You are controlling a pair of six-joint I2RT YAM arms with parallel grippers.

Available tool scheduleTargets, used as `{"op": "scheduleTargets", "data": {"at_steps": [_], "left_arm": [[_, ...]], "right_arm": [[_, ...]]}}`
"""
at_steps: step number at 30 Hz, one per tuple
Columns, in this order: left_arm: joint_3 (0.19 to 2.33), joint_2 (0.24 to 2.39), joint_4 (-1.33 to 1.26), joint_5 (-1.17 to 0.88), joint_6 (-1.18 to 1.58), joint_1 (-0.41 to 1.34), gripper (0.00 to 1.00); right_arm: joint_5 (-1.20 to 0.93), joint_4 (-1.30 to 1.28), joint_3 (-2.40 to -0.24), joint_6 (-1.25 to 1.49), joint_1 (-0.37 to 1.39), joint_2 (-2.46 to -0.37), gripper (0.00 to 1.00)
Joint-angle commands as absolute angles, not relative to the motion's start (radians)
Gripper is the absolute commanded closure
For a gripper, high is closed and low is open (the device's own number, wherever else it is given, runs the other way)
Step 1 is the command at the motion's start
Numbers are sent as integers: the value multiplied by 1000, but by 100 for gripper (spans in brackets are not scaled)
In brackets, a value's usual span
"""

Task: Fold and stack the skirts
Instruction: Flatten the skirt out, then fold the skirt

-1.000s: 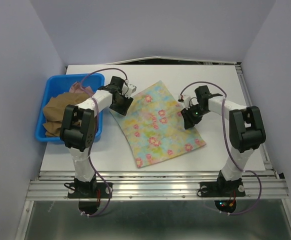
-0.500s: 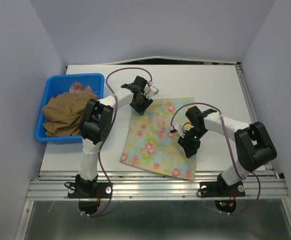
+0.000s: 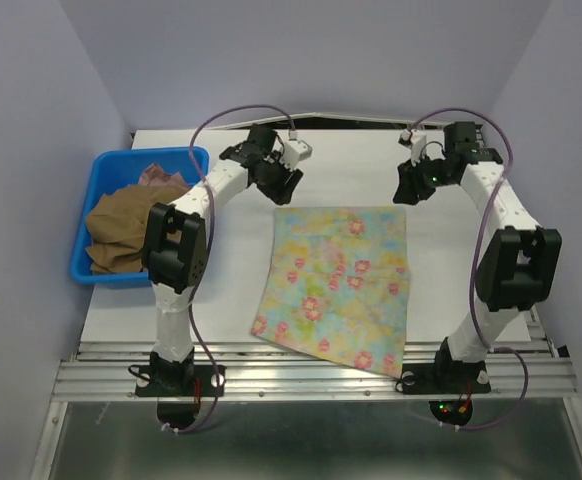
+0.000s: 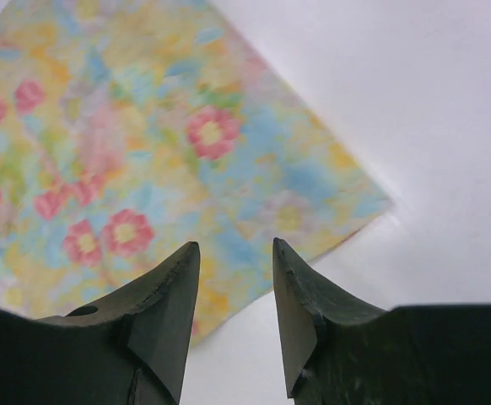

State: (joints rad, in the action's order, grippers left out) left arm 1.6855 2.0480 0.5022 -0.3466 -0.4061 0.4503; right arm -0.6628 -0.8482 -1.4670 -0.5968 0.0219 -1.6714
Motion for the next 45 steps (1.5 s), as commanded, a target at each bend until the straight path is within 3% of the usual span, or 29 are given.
{"op": "scheduleTargets", "data": {"at_steps": [1,4,15,32,36,39,43,45], "left_arm": [[1877,2051,543,-386,-454,413,37],[1971,2134,572,-393,-460,396,37],[1956,2227,534,-420,-445,367,42],[1964,2304,626,-454,-511,367,43],[1936,2307,617,-453,-523,367,48],[1936,2324,614,-448,-517,367,53],[1953,2338,612,-446,-512,367,65],[1965,2339,612,-448,-512,367,73]], "right_arm": [[-634,-766,-1638,-560,-26,-1888,55],[-618,-716,-1709,-580,-52,-1989,55],[-634,-681,-1766,-633,-83,-2192,47],[-627,-735,-1671,-761,-83,-2210,55],[-626,-736,-1675,-762,-83,-2220,61],[-620,-735,-1695,-753,-83,-2226,73],[-615,-730,-1726,-733,-83,-2235,97],[-623,-729,-1752,-713,-83,-2237,99]]}}
